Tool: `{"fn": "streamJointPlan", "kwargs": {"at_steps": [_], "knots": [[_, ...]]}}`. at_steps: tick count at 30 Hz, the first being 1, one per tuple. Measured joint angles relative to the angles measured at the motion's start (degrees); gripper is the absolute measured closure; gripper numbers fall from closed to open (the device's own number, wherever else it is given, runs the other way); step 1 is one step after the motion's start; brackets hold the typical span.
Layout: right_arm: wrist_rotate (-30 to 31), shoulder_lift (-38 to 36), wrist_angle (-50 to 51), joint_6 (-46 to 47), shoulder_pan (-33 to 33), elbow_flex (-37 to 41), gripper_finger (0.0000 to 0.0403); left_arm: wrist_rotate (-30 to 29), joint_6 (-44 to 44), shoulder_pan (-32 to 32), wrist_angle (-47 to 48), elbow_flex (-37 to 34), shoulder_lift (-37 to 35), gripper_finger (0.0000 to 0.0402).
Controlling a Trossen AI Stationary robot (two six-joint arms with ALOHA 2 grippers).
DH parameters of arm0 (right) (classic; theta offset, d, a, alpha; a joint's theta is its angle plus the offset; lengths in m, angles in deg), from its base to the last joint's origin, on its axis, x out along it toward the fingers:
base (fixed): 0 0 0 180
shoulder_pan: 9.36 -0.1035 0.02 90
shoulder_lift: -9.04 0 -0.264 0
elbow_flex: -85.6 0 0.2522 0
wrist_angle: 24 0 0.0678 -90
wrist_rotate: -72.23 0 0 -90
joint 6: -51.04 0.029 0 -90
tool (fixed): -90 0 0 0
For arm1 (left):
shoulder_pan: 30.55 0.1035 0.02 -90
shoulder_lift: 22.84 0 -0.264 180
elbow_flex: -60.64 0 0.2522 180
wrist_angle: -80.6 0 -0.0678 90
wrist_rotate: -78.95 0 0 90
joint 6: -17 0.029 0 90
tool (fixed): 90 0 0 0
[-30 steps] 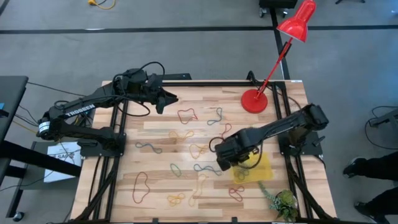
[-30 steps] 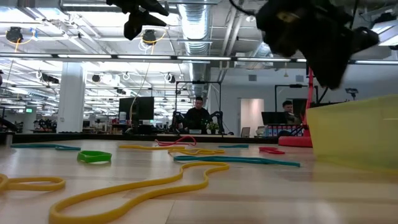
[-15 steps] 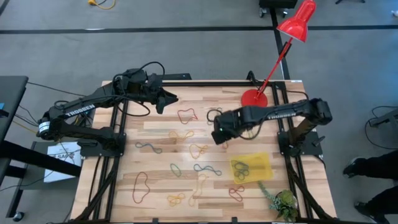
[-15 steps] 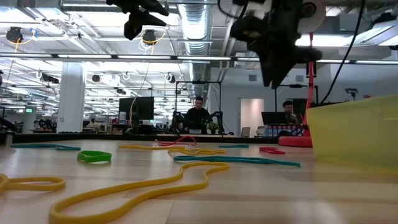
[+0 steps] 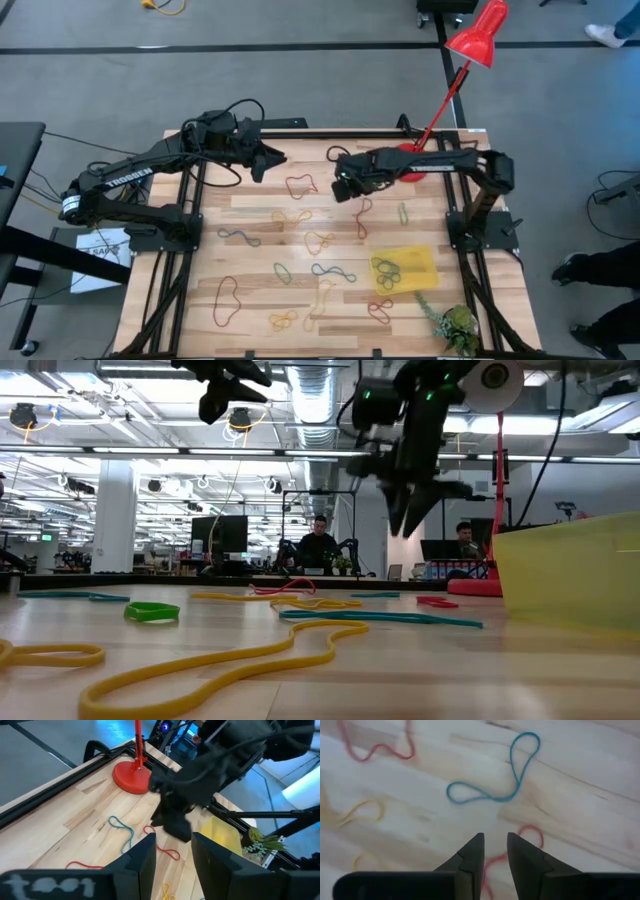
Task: Pick and place items into bin
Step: Put the blue rubber band into the yellow bin
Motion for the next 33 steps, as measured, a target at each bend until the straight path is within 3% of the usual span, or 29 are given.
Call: {"fn": "streamJointPlan", "kwargs": {"at_steps": [14, 33], "knots": [[5.0, 10.1, -6.7, -2.5, 2.9, 0.1, 0.0324, -0.4, -0.9, 0.0, -0.1, 0.0, 0.0, 0.0287], [6.0, 10.8, -7.1, -0.8, 4.2, 1.4, 0.0324, -0.9, -1.3, 0.1, -0.1, 0.0, 0.0, 0.0287]]}}
